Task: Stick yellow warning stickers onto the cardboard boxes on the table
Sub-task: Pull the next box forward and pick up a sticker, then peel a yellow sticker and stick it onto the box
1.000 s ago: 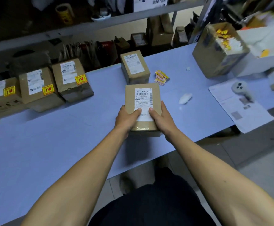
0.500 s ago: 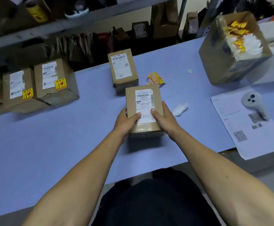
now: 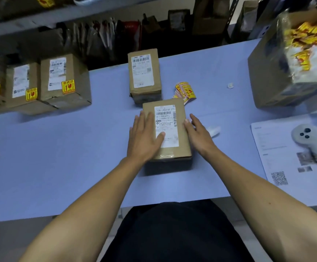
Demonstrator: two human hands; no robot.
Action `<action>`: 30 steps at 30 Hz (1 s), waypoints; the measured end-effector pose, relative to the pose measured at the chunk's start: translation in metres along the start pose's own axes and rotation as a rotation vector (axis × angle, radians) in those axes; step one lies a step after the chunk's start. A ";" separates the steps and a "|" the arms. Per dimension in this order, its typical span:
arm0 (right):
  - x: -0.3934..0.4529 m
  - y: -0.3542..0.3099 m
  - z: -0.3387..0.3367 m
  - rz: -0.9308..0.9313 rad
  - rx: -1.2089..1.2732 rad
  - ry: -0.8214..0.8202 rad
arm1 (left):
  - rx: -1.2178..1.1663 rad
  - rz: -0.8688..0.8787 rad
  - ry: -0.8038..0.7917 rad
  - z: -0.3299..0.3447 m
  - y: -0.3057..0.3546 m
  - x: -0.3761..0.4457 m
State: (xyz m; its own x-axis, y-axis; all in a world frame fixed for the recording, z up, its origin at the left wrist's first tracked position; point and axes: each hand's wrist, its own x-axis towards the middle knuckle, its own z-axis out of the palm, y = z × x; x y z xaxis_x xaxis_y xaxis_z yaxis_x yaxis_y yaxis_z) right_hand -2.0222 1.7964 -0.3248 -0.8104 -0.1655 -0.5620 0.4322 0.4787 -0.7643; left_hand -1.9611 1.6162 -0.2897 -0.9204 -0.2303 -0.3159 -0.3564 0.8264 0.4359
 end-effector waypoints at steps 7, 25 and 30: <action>0.052 -0.016 -0.043 -0.109 -0.512 0.073 | 0.270 0.211 -0.033 0.013 0.030 0.044; 0.137 -0.027 -0.032 -0.395 -0.856 0.147 | 0.324 0.236 0.104 0.039 0.019 0.058; 0.128 -0.023 -0.031 -0.395 -0.813 0.267 | 0.330 0.231 0.102 0.038 0.020 0.057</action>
State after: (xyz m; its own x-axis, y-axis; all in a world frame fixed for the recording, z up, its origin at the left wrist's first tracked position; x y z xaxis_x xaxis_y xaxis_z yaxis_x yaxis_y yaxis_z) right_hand -2.1478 1.7908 -0.3698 -0.9467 -0.2897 -0.1411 -0.2203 0.9015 -0.3726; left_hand -2.0150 1.6392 -0.3314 -0.9873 -0.0562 -0.1487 -0.0839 0.9788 0.1871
